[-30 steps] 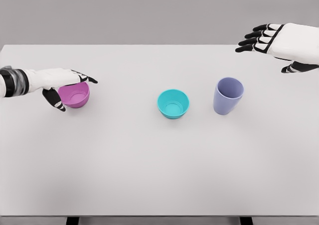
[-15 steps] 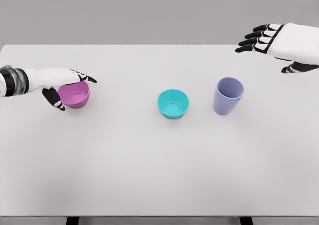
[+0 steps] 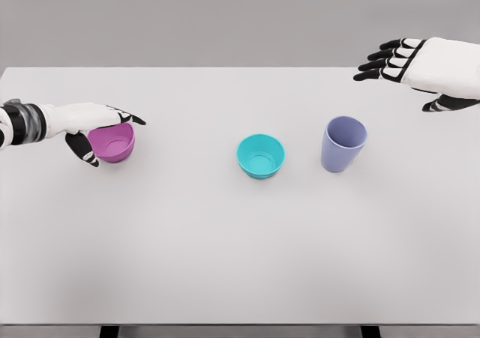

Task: Stacking bowl and cup with both arms

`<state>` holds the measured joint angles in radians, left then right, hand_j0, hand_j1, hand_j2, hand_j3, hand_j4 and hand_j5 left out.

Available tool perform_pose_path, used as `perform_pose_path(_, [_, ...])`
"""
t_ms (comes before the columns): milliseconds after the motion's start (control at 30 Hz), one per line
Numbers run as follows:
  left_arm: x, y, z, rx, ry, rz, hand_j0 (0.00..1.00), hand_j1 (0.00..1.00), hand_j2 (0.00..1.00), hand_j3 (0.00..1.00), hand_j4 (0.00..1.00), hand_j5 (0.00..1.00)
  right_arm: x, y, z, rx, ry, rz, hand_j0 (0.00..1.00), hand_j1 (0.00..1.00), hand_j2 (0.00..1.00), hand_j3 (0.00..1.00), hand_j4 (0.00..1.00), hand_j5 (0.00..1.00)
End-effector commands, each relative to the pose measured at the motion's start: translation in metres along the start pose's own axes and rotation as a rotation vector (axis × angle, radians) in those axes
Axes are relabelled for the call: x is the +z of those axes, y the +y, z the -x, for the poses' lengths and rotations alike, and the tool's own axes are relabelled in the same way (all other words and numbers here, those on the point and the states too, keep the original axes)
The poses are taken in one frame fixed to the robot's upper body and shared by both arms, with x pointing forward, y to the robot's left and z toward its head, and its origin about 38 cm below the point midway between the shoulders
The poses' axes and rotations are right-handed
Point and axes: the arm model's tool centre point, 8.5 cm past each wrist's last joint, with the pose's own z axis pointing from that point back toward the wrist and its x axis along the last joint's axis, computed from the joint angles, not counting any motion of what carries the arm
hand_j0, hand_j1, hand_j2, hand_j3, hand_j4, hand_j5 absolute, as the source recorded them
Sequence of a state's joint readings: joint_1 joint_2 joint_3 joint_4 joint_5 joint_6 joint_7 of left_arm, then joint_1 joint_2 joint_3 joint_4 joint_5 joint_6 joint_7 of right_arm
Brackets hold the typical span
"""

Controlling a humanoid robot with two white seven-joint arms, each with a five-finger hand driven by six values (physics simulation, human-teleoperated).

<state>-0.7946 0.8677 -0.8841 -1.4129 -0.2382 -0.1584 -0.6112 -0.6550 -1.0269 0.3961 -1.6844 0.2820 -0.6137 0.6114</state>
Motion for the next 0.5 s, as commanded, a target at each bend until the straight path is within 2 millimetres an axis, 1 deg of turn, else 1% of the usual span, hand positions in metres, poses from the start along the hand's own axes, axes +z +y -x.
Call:
perform_pose_path(0, [-0.0006,-0.0007,0.0022,0.005,0.006,0.001,1.00,1.00,1.00,1.00,1.00,1.00,0.0004,-0.0004,0.0003,-0.004,0.001,0.003,1.00,1.00,1.00,1.00,1.00,1.00])
perform_pose_path(333, [-0.0071,-0.0033,0.0043,0.013,0.013,0.007,1.00,1.00,1.00,1.00,1.00,1.00,-0.0002,0.0002,-0.0001,-0.006,0.000,0.003,1.00,1.00,1.00,1.00,1.00,1.00])
perform_pose_path(400, [-0.0091,-0.0030,0.0023,0.012,0.008,0.007,1.00,1.00,1.00,1.00,1.00,1.00,-0.0040,-0.0002,-0.0016,-0.009,-0.009,0.013,1.00,1.00,1.00,1.00,1.00,1.00])
perform_pose_path(467, [-0.0090,-0.0041,0.0052,0.017,0.016,0.009,1.00,1.00,1.00,1.00,1.00,1.00,-0.0044,-0.0002,-0.0018,-0.010,-0.010,0.014,1.00,1.00,1.00,1.00,1.00,1.00])
